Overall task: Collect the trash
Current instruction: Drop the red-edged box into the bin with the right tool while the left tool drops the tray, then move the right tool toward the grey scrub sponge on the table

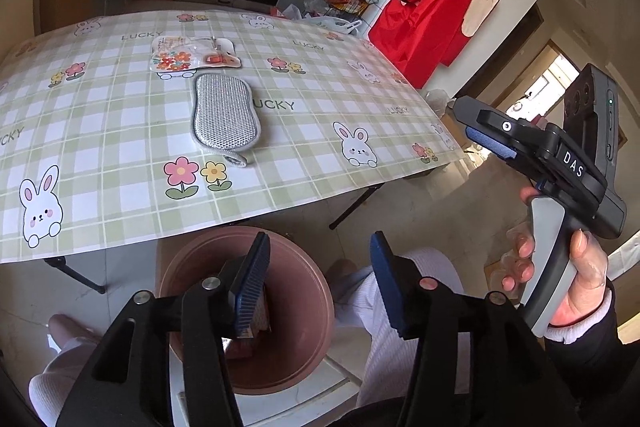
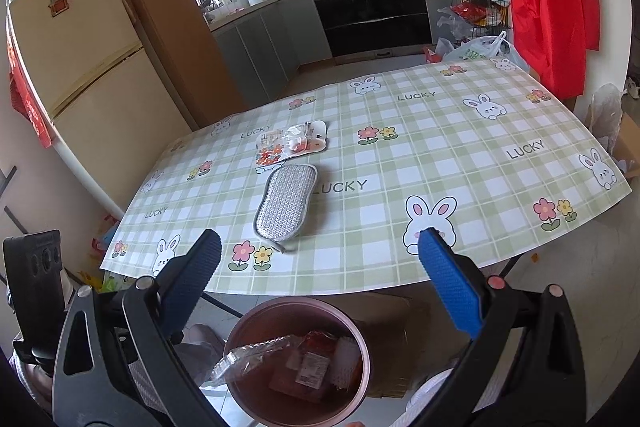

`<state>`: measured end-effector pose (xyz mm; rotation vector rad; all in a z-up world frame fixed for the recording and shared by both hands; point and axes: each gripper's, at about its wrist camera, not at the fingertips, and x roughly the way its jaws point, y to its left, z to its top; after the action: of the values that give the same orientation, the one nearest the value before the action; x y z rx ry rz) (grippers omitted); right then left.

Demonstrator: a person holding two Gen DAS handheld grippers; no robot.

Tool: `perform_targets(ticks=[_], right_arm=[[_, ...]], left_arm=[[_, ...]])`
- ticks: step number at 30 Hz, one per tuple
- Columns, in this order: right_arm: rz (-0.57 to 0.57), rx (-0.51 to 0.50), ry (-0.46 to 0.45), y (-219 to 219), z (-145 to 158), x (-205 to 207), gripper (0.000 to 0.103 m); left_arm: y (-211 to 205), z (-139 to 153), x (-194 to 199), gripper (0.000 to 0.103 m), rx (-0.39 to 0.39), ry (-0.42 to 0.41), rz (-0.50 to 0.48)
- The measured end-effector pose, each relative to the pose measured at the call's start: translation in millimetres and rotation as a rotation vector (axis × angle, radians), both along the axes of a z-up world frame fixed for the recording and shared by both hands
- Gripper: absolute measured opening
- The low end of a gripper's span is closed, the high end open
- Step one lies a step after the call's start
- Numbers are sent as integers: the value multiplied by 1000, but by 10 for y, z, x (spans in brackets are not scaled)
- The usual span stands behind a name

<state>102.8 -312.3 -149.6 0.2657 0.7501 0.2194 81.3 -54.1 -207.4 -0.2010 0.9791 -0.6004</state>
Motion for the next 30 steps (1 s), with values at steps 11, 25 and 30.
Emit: perform_targets(ticks=[11,25,30], right_arm=[[4,-11,5,15,-29,1,97],[34,-94,65,301,-155,207,97],[66,-120,102,504,-262,363,97]], left_arm=[[237,111,49,76,17,-51,106],[872,131,301,97,116,-90,352],[1097,94,390,97,135,-91,397]])
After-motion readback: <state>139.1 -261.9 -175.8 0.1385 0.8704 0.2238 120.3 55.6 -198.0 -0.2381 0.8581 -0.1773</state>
